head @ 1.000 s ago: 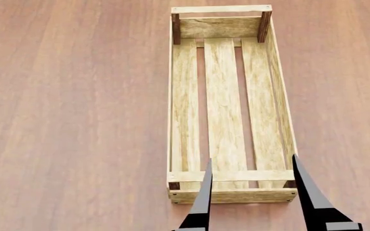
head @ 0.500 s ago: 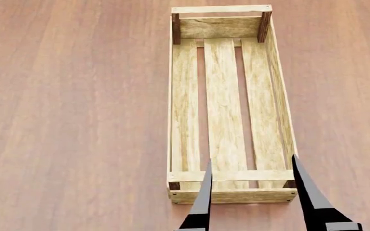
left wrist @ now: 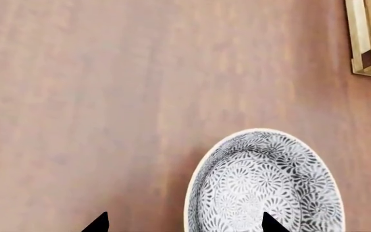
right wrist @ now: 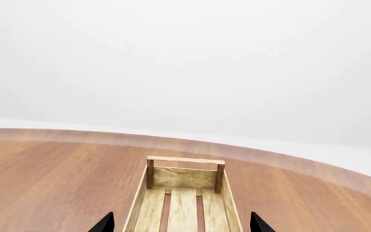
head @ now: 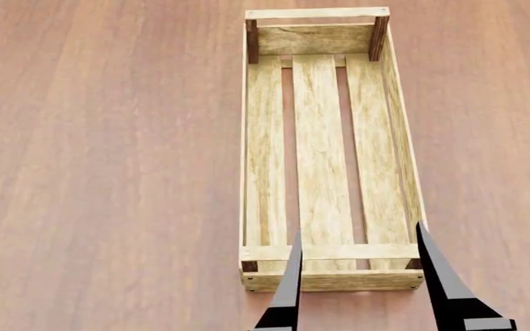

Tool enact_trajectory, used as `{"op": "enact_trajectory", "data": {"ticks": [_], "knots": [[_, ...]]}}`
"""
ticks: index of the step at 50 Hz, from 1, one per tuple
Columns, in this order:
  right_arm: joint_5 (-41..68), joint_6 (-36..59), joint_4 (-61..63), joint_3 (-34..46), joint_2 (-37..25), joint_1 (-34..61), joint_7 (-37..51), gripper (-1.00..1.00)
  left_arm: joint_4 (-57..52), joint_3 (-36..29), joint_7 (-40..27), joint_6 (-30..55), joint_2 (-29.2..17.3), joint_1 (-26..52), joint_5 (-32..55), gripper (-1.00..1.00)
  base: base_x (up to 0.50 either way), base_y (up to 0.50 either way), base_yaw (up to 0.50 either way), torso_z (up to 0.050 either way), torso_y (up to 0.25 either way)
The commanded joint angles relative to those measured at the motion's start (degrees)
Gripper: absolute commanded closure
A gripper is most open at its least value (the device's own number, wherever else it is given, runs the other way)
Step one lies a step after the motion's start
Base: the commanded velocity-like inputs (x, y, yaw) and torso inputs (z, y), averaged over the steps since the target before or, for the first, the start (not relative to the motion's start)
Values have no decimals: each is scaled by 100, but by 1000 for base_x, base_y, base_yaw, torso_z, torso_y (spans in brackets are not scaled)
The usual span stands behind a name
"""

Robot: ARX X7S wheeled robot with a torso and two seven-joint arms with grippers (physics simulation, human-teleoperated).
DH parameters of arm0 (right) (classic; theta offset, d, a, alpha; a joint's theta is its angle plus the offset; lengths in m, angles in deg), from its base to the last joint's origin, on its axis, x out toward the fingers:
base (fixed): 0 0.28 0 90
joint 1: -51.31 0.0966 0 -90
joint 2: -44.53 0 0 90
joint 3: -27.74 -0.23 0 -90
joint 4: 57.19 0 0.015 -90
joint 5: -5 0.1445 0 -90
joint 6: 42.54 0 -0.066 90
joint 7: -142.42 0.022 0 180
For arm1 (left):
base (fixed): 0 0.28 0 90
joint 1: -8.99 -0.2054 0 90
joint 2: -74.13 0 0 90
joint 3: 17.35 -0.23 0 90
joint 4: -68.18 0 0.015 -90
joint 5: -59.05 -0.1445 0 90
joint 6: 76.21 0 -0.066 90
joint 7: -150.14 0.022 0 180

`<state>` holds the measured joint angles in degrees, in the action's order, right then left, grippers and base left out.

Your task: Stack the right bowl on the left bowl and place them in the tray.

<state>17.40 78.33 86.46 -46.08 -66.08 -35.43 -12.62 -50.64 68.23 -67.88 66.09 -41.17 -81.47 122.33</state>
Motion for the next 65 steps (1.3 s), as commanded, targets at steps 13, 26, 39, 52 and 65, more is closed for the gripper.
{"op": "enact_trajectory", "data": {"ticks": [13,26,39,52,65], "knots": [[28,-199,-201,-142,36,20,-109,-100,353,38,295,-207,138,53,-182,-100,0,0,0,0,0],[51,-191,-204,-114,12,44,-73,-100,440,-62,335,-250,156,72,-257,-100,0,0,0,0,0],[70,-220,-220,-101,-19,43,-42,-100,653,-213,508,-393,173,94,-470,-100,0,0,0,0,0],[100,-225,-220,-91,-46,52,-9,-100,804,-325,628,-568,183,106,-692,-100,0,0,0,0,0],[128,-214,-197,-72,-71,65,29,-100,670,-328,553,-637,163,49,-730,100,0,0,0,0,0]]}}
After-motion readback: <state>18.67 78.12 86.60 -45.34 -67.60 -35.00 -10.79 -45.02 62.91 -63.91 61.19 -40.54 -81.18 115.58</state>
